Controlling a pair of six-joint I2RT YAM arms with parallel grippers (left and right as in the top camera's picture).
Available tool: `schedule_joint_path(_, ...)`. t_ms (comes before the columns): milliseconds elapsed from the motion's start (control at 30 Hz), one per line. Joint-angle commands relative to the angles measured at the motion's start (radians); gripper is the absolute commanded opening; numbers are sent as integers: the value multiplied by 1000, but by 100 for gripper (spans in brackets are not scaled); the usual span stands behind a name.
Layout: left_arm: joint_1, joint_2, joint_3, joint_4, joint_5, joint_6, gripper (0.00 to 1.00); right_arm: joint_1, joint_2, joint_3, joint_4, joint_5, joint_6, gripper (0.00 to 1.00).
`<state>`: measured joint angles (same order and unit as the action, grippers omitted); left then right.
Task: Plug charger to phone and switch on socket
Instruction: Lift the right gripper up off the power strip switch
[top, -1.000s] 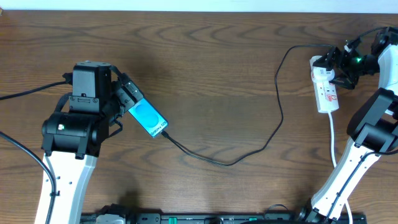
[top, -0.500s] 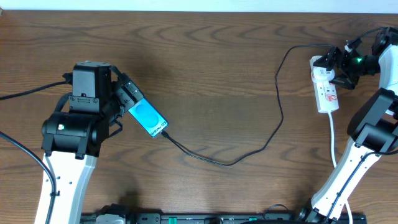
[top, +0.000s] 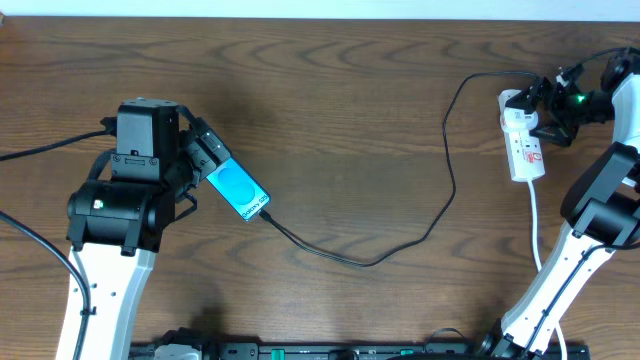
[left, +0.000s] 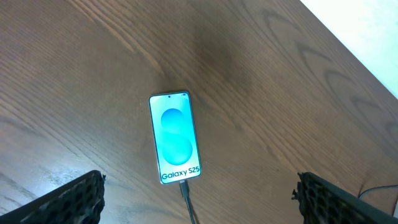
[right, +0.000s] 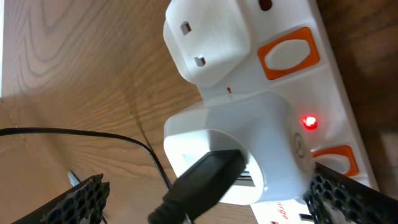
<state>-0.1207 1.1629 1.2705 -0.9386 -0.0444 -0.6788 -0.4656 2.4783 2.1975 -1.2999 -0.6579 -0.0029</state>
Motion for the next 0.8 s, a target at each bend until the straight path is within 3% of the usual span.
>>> schedule_joint_path(0,0,-7,26,-4,-20,13,98,-9,21,-15,-2,1,17,99)
schedule_joint_path(767,0,-7,26,-4,-21,17,98,-27,20,24,-25,-6,17,99)
